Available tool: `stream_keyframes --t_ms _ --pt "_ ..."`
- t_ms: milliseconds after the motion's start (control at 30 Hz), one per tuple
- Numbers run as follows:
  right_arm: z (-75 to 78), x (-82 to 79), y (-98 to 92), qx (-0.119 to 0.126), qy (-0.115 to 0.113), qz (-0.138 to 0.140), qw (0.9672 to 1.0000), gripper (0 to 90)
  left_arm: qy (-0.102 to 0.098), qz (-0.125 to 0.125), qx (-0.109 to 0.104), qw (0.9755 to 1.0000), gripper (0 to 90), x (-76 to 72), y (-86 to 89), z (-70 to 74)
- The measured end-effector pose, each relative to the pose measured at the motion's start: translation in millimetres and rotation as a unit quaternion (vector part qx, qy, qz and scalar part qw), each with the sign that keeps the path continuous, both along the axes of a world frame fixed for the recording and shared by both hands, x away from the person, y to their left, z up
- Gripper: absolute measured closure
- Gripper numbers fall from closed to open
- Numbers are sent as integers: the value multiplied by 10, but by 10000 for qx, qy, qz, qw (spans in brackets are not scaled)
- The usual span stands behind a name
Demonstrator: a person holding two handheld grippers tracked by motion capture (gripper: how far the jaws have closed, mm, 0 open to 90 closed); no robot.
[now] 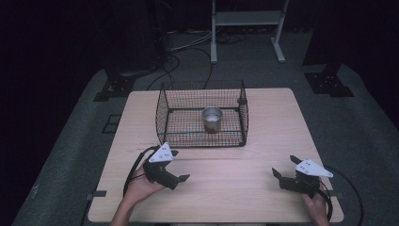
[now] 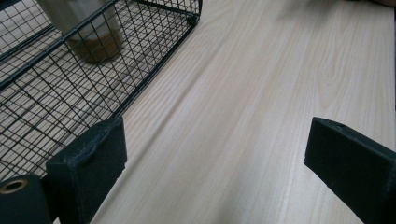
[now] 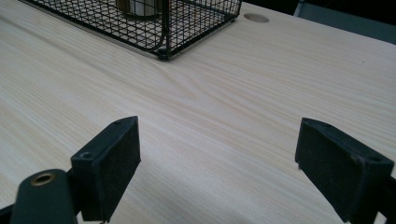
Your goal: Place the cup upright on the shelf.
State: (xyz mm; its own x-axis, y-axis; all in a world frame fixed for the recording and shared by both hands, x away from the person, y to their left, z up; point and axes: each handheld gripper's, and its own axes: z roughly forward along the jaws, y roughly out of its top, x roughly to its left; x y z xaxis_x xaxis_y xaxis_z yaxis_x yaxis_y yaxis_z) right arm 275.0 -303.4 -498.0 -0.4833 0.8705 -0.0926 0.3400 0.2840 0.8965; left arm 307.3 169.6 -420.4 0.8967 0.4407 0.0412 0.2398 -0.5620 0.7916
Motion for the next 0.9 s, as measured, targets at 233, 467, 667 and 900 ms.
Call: stream_keyframes --t_ms 233,467,667,900 --pt "0 0 1 -4 0 -2 10000 134 -14 105 -54 9999 47 -84 93 -51" --pt "0 1 0 -2 1 -9 10000 134 -3 199 -195 9996 40 -150 180 -93" --pt "0 0 0 -3 -4 -13 10000 134 -83 363 -315 9988 37 -227 263 -152" --pt "0 -1 -2 7 -8 -29 10000 134 -142 542 -466 9973 30 -342 359 -281"
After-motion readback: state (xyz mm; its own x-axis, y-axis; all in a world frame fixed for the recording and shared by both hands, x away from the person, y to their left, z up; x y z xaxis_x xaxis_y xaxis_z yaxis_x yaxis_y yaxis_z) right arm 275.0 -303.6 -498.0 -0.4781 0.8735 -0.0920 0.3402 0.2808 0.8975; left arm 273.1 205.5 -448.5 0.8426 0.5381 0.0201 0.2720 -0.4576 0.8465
